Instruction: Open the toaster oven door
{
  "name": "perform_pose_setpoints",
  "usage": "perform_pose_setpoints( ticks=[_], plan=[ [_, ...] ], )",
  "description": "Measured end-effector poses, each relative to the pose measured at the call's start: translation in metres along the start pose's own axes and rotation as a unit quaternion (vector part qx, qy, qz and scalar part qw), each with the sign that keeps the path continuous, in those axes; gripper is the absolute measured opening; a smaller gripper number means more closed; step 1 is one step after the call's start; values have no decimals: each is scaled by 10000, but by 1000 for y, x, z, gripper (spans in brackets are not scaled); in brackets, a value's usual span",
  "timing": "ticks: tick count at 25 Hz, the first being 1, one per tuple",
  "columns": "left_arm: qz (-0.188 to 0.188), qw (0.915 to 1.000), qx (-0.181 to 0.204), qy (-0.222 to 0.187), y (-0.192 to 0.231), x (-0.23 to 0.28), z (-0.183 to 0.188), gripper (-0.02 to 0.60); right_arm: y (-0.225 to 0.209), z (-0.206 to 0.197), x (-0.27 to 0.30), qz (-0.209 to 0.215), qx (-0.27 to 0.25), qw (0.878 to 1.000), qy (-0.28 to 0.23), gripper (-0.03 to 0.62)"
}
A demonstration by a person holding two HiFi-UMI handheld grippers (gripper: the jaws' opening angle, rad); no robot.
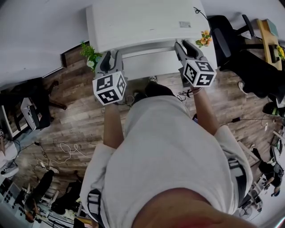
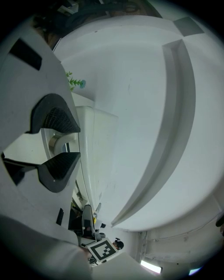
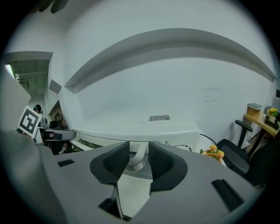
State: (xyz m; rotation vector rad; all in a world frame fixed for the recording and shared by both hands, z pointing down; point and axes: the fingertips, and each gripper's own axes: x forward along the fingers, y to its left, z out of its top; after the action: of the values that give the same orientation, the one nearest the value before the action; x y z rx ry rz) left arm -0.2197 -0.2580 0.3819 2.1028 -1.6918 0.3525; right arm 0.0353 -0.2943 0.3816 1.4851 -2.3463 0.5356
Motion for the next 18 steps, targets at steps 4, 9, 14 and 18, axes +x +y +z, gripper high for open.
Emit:
perform_pose_setpoints(
  ticks=[4, 9, 14, 18],
  plan=[
    [19, 9999, -66, 134, 3, 3, -5, 135, 2, -2, 4, 17, -2, 9999, 115, 136],
    [41, 9998, -118, 148, 3, 6, -6, 135, 3, -4, 9, 48, -58, 9998, 190, 133],
    [113, 9998, -38, 148, 3, 5, -6, 135, 4, -3, 8, 79, -140, 9997, 175, 117],
    [137, 9998, 7, 144, 2, 6, -7, 135, 3, -4, 8, 43, -132, 9998, 119, 118]
  ],
)
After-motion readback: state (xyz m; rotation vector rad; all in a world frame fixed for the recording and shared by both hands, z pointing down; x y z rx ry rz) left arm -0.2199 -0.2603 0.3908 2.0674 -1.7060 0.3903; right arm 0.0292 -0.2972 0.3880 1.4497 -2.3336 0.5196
